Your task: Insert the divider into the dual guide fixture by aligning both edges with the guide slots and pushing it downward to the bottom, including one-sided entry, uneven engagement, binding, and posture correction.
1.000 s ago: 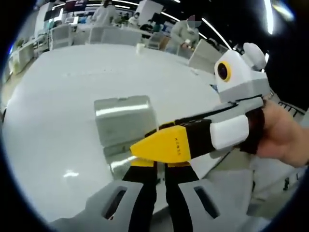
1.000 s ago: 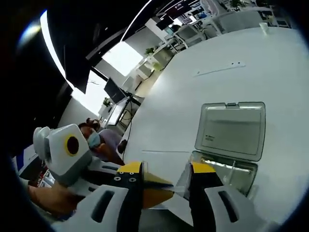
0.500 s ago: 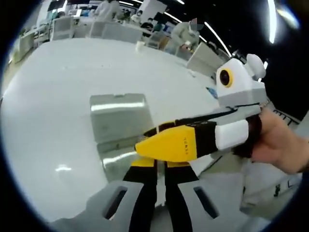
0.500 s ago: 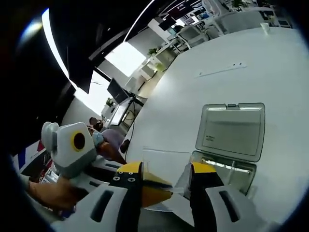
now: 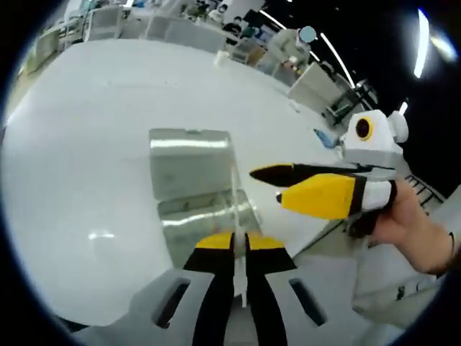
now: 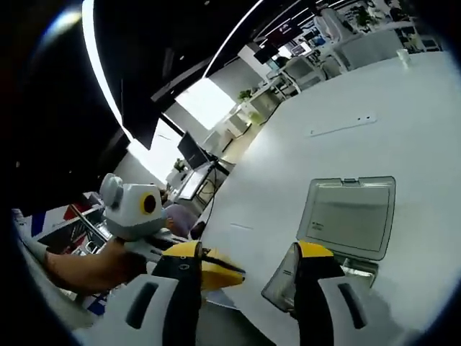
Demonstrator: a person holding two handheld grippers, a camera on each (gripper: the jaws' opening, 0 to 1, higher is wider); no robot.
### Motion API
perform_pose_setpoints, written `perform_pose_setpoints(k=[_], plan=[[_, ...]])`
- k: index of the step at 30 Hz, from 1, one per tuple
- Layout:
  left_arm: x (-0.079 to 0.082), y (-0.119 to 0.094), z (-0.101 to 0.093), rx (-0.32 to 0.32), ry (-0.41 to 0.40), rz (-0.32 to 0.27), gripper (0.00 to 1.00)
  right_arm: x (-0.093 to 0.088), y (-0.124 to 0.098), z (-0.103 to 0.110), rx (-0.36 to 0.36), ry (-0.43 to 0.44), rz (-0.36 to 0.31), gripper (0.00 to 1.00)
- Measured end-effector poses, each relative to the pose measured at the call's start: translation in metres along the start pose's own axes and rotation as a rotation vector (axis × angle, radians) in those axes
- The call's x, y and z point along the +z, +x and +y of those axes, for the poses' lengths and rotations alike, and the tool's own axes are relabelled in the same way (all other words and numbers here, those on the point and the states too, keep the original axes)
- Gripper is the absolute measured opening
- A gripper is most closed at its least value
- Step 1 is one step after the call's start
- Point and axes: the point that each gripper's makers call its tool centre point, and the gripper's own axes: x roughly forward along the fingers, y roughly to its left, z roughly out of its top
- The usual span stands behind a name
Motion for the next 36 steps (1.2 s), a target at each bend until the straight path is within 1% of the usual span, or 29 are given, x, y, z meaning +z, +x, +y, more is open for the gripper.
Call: perform_pose_setpoints(k=[1, 2, 4, 6, 7, 10, 12, 13, 15, 16, 17, 19, 21, 23, 24, 26, 29, 31, 33, 36], plan=[[0.001, 0.0, 0.004, 0.008, -0.002, 0.009, 0.02, -0.002, -0.001, 0.001, 0.009, -0.022, 0.003, 0.51], [0.001, 0.0, 0.006, 0.015, -0.003, 0.018, 0.02, -0.003, -0.002, 0.001, 0.01, -0.023, 0.002, 0.52], [0.002, -0.001, 0.01, 0.033, -0.004, 0.033, 0.02, -0.006, -0.005, -0.001, 0.014, -0.051, -0.002, 0.53], [0.003, -0.001, 0.012, 0.044, -0.017, 0.049, 0.02, -0.01, -0.007, -0.003, 0.021, -0.059, 0.0, 0.54], [0.003, 0.0, 0.013, 0.053, -0.021, 0.063, 0.02, -0.012, -0.009, -0.004, 0.022, -0.115, 0.004, 0.55], [0.002, 0.003, 0.014, 0.067, -0.022, 0.092, 0.02, -0.019, -0.012, -0.002, 0.037, -0.16, 0.014, 0.57], [-0.001, 0.006, 0.013, 0.068, -0.026, 0.115, 0.02, -0.024, -0.014, -0.003, 0.042, -0.228, 0.024, 0.59], [-0.002, 0.008, 0.014, 0.075, -0.042, 0.127, 0.02, -0.025, -0.015, -0.002, 0.046, -0.25, 0.025, 0.61], [-0.004, 0.012, 0.012, 0.078, -0.057, 0.149, 0.02, -0.032, -0.018, -0.003, 0.04, -0.311, 0.048, 0.63], [-0.006, 0.013, 0.011, 0.079, -0.062, 0.161, 0.02, -0.033, -0.018, -0.002, 0.043, -0.331, 0.05, 0.63], [-0.007, 0.014, 0.01, 0.082, -0.062, 0.172, 0.02, -0.034, -0.02, -0.001, 0.041, -0.373, 0.047, 0.64], [-0.012, 0.018, 0.011, 0.104, -0.06, 0.208, 0.02, -0.037, -0.022, 0.001, 0.043, -0.424, 0.046, 0.65], [-0.013, 0.021, 0.012, 0.116, -0.061, 0.226, 0.02, -0.039, -0.024, 0.005, 0.048, -0.45, 0.046, 0.66], [-0.014, 0.022, 0.013, 0.13, -0.062, 0.242, 0.02, -0.043, -0.026, 0.008, 0.055, -0.5, 0.053, 0.67], [-0.014, 0.023, 0.014, 0.136, -0.077, 0.255, 0.02, -0.045, -0.027, 0.009, 0.054, -0.53, 0.06, 0.69], [-0.016, 0.026, 0.014, 0.143, -0.097, 0.27, 0.02, -0.048, -0.029, 0.012, 0.061, -0.568, 0.058, 0.7], [-0.017, 0.028, 0.013, 0.157, -0.098, 0.281, 0.02, -0.052, -0.031, 0.016, 0.065, -0.606, 0.047, 0.72], [-0.018, 0.03, 0.015, 0.166, -0.112, 0.289, 0.02, -0.054, -0.034, 0.018, 0.066, -0.659, 0.041, 0.74], [-0.018, 0.033, 0.015, 0.172, -0.129, 0.296, 0.02, -0.056, -0.036, 0.021, 0.072, -0.675, 0.033, 0.76], [-0.018, 0.036, 0.013, 0.184, -0.133, 0.312, 0.02, -0.061, -0.04, 0.022, 0.07, -0.702, 0.037, 0.77]])
